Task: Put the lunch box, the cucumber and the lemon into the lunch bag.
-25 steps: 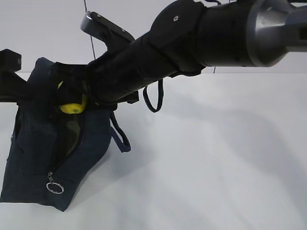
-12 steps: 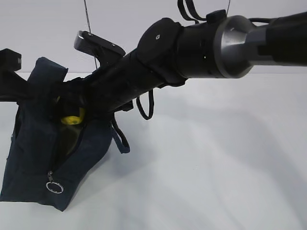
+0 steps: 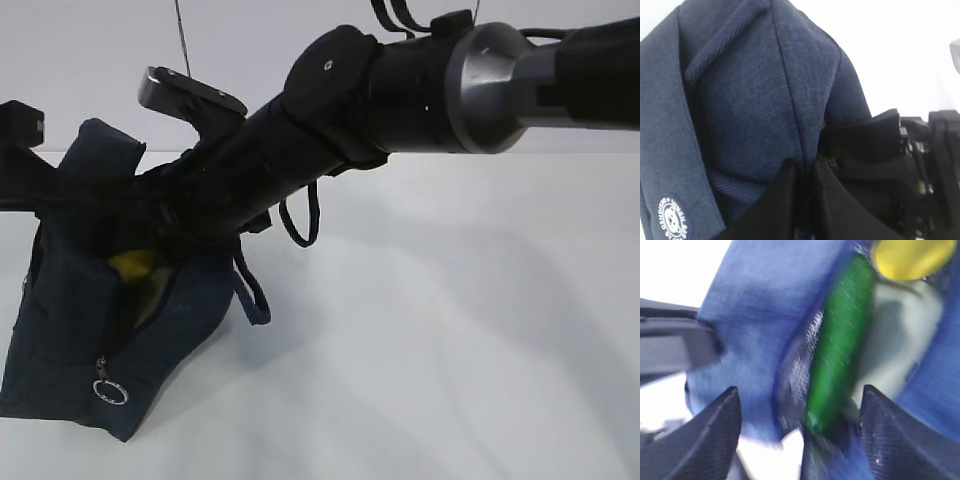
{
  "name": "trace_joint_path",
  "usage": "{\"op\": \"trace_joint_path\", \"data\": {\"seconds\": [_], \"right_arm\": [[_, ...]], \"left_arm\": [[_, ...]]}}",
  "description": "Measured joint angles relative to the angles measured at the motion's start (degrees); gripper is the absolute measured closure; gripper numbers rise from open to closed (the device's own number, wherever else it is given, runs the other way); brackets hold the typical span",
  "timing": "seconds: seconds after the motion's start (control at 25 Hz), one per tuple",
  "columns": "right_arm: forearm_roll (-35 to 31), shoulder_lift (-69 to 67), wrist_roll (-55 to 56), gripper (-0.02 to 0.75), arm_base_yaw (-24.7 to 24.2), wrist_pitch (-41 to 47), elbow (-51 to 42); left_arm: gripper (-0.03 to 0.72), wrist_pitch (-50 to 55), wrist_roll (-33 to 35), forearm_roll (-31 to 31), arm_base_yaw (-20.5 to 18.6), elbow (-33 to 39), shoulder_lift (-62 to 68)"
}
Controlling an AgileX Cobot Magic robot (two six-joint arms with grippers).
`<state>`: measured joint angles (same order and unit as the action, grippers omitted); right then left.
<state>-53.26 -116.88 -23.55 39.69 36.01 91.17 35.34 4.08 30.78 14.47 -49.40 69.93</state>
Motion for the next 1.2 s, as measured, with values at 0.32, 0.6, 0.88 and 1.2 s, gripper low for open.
{"op": "trace_joint_path", "data": {"seconds": [0.32, 0.6, 0.88, 1.2], "right_arm": [[0.6, 0.0, 1.6, 0.166, -5.9, 16.5, 7.2], [9.2, 1.6, 4.4, 0.166, -14.0, 24.9, 7.4], [10.1, 2.2, 4.5, 0.258, -15.7, 22.6, 7.5], [0.6, -2.2, -0.9, 0.316, -15.7, 21.1, 7.5]], "left_arm": [[0.659, -0.1, 0.1, 0.0, 0.0, 0.0, 0.0], [0.659, -0.1, 0.1, 0.0, 0.0, 0.0, 0.0], [0.659, -0.1, 0.1, 0.0, 0.0, 0.0, 0.0], [0.659, -0.1, 0.1, 0.5, 0.0, 0.0, 0.0]]}}
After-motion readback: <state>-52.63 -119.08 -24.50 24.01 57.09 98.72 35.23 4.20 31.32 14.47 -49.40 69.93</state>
